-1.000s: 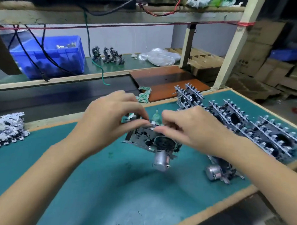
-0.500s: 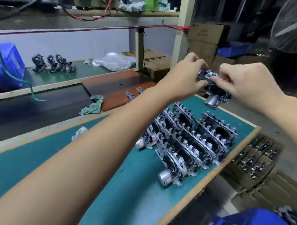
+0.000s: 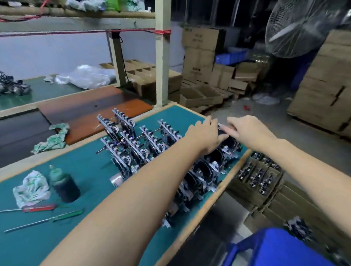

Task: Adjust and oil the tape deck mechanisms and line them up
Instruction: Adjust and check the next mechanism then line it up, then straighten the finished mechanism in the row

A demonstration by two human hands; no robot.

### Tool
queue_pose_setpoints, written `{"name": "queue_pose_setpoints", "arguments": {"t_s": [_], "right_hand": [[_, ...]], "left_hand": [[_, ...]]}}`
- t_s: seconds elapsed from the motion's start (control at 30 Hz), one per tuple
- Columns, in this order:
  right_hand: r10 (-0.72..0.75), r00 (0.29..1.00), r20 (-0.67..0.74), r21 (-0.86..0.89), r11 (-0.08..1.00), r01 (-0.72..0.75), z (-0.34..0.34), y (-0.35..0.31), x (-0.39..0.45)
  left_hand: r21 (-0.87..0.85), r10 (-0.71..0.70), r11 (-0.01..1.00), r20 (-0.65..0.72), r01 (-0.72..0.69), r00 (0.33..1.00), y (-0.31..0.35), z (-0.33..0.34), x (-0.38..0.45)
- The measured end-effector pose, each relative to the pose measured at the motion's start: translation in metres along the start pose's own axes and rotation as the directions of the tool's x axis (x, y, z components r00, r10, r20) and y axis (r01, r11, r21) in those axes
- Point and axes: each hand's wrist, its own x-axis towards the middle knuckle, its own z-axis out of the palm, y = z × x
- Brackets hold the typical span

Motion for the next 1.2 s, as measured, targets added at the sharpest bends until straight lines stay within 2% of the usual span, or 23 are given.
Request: {"name": "queue_pose_setpoints", "arguments": {"t_s": [0.07, 0.17, 0.33, 0.43, 0.5, 0.6, 0.67, 0.73, 0.77, 0.83, 0.9, 0.97, 1.07, 1.2], "right_hand": [[0.011, 0.999, 0.046, 0.000, 1.000, -0.011, 0.003, 0.001, 0.001], [0.011, 0.997, 0.073, -0.057, 0.998, -0.007, 0.005, 0.003, 0.003], [0.085, 0.987, 0.134, 0.032, 0.995, -0.090, -0.002, 0.008, 0.002], [0.068, 0.984, 0.167, -0.017, 0.998, -0.066, 0.007, 0.005, 0.000], [0.055, 0.987, 0.154, 0.037, 0.997, -0.061, 0.008, 0.003, 0.000], [0.070, 0.982, 0.175, 0.098, 0.991, -0.088, 0.004, 0.001, 0.000], [0.092, 0.975, 0.202, -0.022, 0.996, -0.089, -0.002, -0.005, -0.001], [0.054, 0.985, 0.163, -0.327, 0.945, 0.002, -0.010, -0.012, 0.001], [0.021, 0.994, 0.110, -0.451, 0.892, 0.031, -0.019, -0.018, 0.002], [-0.025, 1.000, 0.004, -0.502, 0.864, 0.024, -0.042, -0.032, 0.002], [-0.073, 0.996, -0.059, -0.390, 0.920, 0.044, -0.062, -0.055, -0.004], [-0.125, 0.988, -0.092, -0.210, 0.972, 0.104, -0.074, -0.090, -0.014], [-0.205, 0.968, -0.144, 0.125, 0.967, 0.223, -0.080, -0.162, -0.035], [-0.361, 0.915, -0.180, 0.458, 0.793, 0.403, -0.060, -0.269, -0.063]], "left_hand": [[0.062, 0.018, 0.998, -0.005, -0.018, 1.000, -0.004, 0.005, 0.002], [0.047, 0.031, 0.998, 0.005, -0.031, 1.000, -0.005, 0.010, 0.003], [0.014, 0.023, 1.000, 0.022, -0.023, 1.000, 0.001, 0.009, 0.011], [0.070, 0.018, 0.997, -0.027, -0.017, 0.999, 0.004, 0.016, 0.008], [0.065, 0.015, 0.998, -0.065, -0.011, 0.998, 0.003, 0.019, 0.007], [0.074, 0.022, 0.997, -0.027, -0.020, 0.999, 0.000, 0.017, 0.008], [0.083, 0.010, 0.996, 0.024, -0.012, 1.000, 0.000, 0.015, 0.008], [0.027, -0.017, 1.000, 0.052, 0.016, 0.999, 0.004, 0.011, 0.005], [-0.064, -0.019, 0.998, 0.038, 0.022, 0.999, 0.007, 0.006, 0.001], [-0.302, 0.004, 0.953, -0.080, -0.028, 0.997, 0.006, -0.009, -0.016], [-0.383, 0.049, 0.913, -0.243, -0.143, 0.969, -0.006, -0.024, -0.047], [-0.308, 0.072, 0.933, -0.352, -0.188, 0.933, -0.029, -0.037, -0.091], [-0.228, -0.020, 0.969, -0.450, -0.093, 0.893, -0.070, -0.042, -0.171], [-0.358, -0.309, 0.923, -0.465, 0.143, 0.830, -0.111, -0.029, -0.291]]}}
